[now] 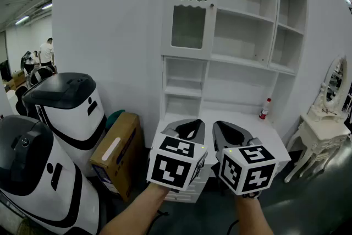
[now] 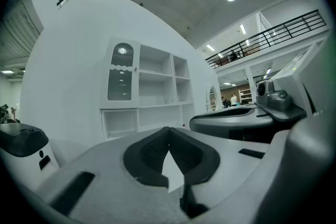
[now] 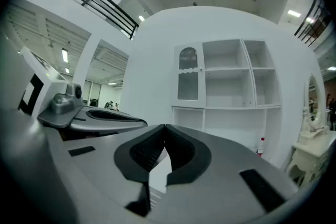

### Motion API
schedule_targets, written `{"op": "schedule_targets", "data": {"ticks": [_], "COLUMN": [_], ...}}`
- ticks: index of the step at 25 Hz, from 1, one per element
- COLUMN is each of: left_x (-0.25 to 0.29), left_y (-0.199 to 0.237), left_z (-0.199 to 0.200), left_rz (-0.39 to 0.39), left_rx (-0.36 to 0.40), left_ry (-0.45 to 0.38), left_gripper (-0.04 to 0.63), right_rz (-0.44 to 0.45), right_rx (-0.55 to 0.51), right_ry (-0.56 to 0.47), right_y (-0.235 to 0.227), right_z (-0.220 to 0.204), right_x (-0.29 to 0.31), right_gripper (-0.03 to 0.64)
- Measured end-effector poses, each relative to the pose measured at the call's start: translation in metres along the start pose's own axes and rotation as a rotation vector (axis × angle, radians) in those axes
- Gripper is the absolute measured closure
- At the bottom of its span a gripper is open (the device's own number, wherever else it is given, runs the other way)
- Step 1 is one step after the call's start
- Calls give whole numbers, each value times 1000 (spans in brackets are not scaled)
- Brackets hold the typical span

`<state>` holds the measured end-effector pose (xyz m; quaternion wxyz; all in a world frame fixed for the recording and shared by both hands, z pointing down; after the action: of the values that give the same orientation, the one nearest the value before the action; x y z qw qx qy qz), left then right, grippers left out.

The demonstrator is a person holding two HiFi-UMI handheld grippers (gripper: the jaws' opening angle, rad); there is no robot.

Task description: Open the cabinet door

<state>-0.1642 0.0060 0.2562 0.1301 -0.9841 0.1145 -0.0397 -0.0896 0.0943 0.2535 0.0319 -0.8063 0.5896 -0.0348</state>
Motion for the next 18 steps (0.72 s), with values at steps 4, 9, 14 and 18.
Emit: {"op": "schedule_targets", "data": {"ticks": [4, 9, 14, 18], "left_x": [4, 15, 31, 48], "left_y": [5, 9, 14, 22], "left_z": [-1, -4, -8, -4], "left_rz": [-7, -14, -22, 4], "left_rx": [5, 5, -4, 6], "left_ry": [-3, -9, 8, -4], "left_gripper": [584, 583, 583, 584], "right_rz": [-5, -17, -12, -2], "right_rx": [0, 3, 13, 6], "right_ry": [-3, -2, -8, -10], "right_y": [1, -5, -16, -28], "right_z": [0, -4, -2, -2], "right_x": [5, 14, 29, 43], "right_gripper": [597, 595, 595, 595]}}
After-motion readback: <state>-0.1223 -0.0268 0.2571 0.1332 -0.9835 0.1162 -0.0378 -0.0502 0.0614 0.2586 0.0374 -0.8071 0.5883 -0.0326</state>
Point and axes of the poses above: the fingertips, and each gripper's own axes: x forward along the fingers, y to its left, z out of its top, the point moved 8 cm from there along -x, backward along the fingers, and after that the axes turned 10 degrees about x, right-handed, at the moved point
